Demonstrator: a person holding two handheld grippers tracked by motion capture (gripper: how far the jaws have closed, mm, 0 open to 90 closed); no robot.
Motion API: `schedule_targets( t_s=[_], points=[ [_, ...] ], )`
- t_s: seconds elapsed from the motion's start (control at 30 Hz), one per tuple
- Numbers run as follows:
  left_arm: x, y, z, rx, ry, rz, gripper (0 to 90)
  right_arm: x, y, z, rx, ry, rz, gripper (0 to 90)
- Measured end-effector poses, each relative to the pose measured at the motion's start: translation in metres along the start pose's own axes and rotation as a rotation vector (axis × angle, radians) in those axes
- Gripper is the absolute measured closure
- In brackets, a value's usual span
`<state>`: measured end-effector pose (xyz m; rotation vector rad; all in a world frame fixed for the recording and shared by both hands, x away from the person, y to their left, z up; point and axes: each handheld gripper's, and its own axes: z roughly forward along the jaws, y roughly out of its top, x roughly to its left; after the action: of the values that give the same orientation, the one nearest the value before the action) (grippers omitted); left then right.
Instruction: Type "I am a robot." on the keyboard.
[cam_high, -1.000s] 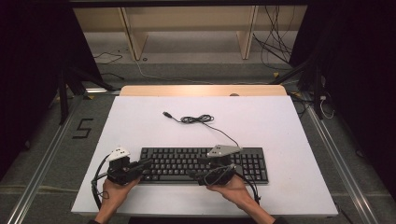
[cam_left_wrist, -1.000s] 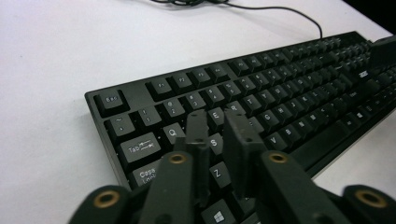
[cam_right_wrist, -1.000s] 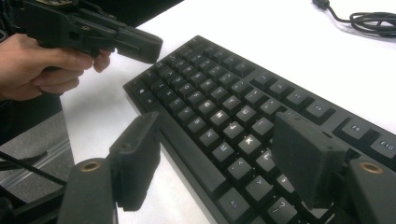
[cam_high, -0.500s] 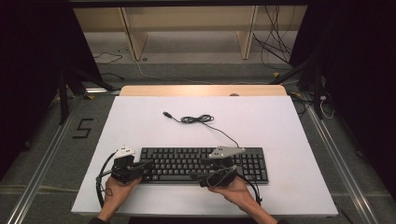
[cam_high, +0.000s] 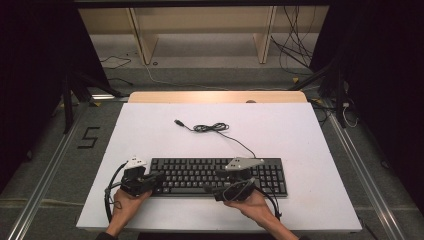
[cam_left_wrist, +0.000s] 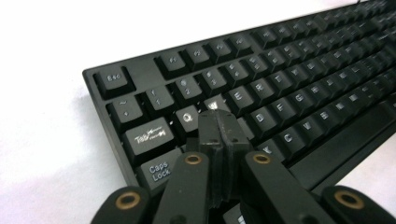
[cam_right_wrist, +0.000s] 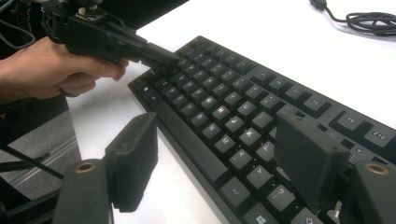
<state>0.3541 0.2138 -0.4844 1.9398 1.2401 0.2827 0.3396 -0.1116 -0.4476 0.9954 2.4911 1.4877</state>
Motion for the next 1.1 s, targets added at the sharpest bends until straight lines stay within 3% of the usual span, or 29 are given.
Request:
schedule_targets(
  t_s=[0.27,0.5,0.87,1.1],
  points=[
    [0.0,0.0,0.0,-0.002,-0.003,-0.002,89.1,0.001,0.0,0.0,0.0,0.0,-0.002,31.4],
    [-0.004,0.003,-0.009,-0.064,-0.025,-0.01,83.5,0.0,0.0,0.0,-0.004,-0.001,0.003,31.4],
    [-0.007,0.003,-0.02,-0.117,-0.067,-0.039,55.0,-0.001,0.0,0.0,-0.009,-0.004,0.006,31.1],
    [-0.008,0.002,-0.023,-0.139,-0.081,-0.045,46.2,-0.001,0.0,0.0,-0.01,-0.004,0.011,31.0]
  ],
)
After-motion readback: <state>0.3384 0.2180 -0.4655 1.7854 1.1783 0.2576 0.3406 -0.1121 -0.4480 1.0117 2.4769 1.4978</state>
